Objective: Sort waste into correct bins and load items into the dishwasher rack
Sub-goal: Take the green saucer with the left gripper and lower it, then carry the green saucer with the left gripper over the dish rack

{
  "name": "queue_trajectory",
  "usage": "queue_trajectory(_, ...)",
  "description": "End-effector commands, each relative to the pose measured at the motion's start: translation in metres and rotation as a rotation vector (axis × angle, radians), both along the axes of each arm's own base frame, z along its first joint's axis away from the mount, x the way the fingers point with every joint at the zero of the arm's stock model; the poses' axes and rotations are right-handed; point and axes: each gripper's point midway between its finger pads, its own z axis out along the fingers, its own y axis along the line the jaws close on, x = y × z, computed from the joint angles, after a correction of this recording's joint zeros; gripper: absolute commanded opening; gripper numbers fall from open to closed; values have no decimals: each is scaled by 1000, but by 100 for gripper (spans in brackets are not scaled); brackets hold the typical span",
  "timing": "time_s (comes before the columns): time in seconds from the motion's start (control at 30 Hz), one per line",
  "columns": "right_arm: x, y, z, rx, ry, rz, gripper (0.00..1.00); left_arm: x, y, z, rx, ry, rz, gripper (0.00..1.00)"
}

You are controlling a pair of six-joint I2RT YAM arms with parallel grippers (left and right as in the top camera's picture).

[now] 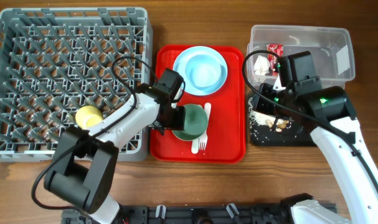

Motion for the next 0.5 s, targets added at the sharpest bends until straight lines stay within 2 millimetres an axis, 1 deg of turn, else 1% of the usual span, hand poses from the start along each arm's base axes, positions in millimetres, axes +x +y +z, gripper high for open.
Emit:
queue_trajectory(0.0, 1, -4, 6, -17, -24, 2, 41, -3, 2, -6, 14, 11, -9, 5)
queue_trajectory(0.1, 1, -4, 6, -18, -22, 3, 41, -1, 2, -4, 12, 6, -7, 4)
queue_trajectory(0.17, 0, -4, 6, -18, -22, 3, 41, 2, 3, 1, 9, -14, -3, 4)
queue_trajectory(0.23, 0, -4, 6, -18, -22, 3, 41, 7, 1, 13, -6, -43, 0, 4)
queue_trajectory(0.27, 0, -4, 6, -18, -21, 2, 41, 11, -1, 24, -23, -75, 0, 4)
queue_trajectory(0.37, 0, -4, 6, -18, -20, 3, 41, 16, -2, 44, -43, -136, 3, 4)
queue_trajectory(0.47, 0, -4, 5, -18, -20, 3, 41, 19, 7, 52, -5, -175, 14, 4)
